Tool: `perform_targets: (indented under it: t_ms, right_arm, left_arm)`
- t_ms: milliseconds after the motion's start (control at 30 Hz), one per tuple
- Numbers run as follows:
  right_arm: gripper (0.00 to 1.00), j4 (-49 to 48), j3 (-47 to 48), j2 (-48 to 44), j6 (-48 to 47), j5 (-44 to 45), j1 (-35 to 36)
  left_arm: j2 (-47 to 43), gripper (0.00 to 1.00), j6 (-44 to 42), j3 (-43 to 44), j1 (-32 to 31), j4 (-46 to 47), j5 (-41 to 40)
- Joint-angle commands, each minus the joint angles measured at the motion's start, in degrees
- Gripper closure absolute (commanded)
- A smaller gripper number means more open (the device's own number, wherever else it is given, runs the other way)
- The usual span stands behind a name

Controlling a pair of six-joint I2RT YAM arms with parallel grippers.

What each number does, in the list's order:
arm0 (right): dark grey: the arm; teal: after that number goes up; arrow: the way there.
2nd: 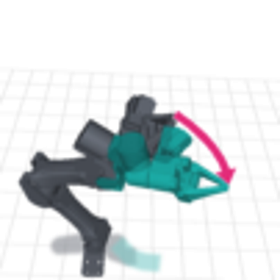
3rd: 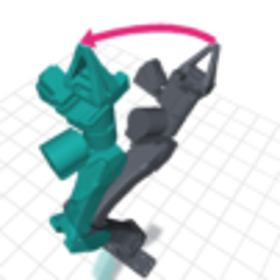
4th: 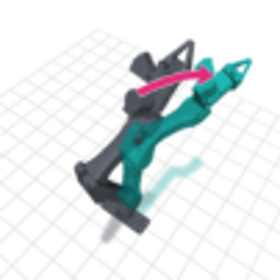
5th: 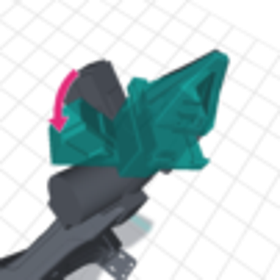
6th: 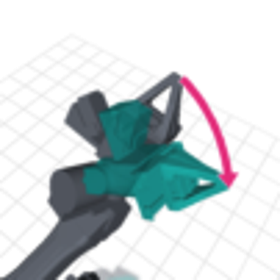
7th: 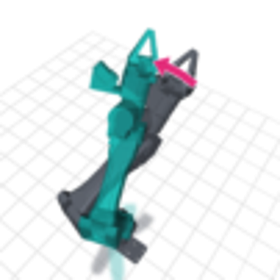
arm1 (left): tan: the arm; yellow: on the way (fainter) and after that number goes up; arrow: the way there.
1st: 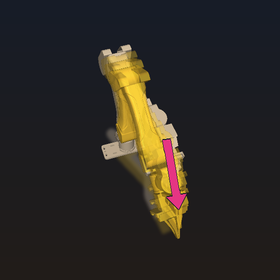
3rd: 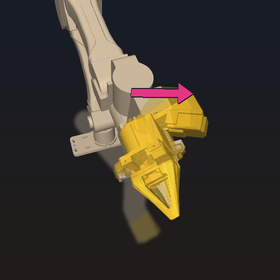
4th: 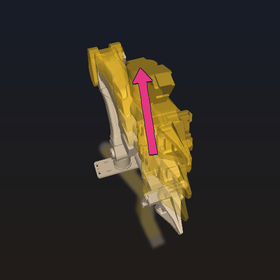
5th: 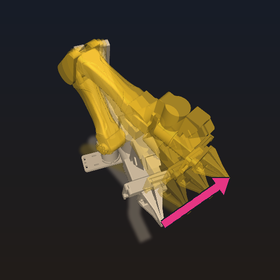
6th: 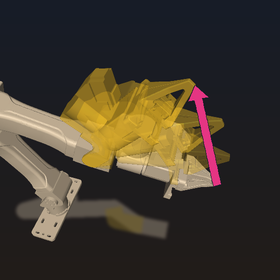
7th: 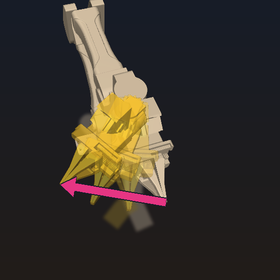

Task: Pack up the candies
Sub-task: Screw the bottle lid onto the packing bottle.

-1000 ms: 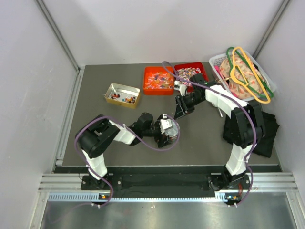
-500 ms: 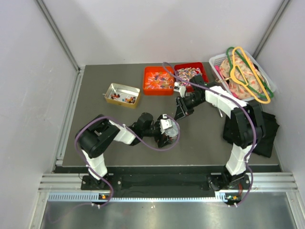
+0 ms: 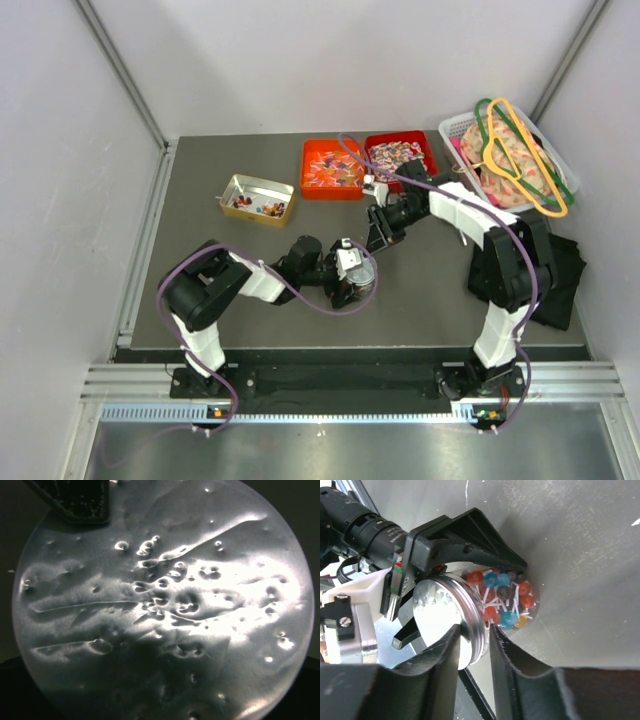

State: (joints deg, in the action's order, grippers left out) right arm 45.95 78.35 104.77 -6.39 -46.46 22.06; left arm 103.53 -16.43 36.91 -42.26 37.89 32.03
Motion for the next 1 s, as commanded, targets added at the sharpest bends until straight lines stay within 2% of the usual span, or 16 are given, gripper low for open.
perform_targets:
  t_ms: [0,400,733,967]
  right_arm:
    - [0.76,-0.3,-0.7,-3.3,-1.1,0.1,1.6]
    - [0.85,-0.3,-4.3,-3.6,-1.7,1.1,1.7]
    - [0.85,1.5,-5.8,-4.0,-3.1,2.2,1.4]
    - [0.86,3.3,-5.4,-4.2,-1.9,1.0,1.1]
  left_arm:
    - [0.2,0.01,0.9,1.9,-0.1,0.9,-1.1]
    - [0.4,0.01,1.6,2.1,0.0,1.0,-6.3]
    - [0.4,0.01,1.7,1.7,0.0,2.0,-8.3]
    - [0.4,0.01,2.1,1.6,0.1,2.7,-12.7]
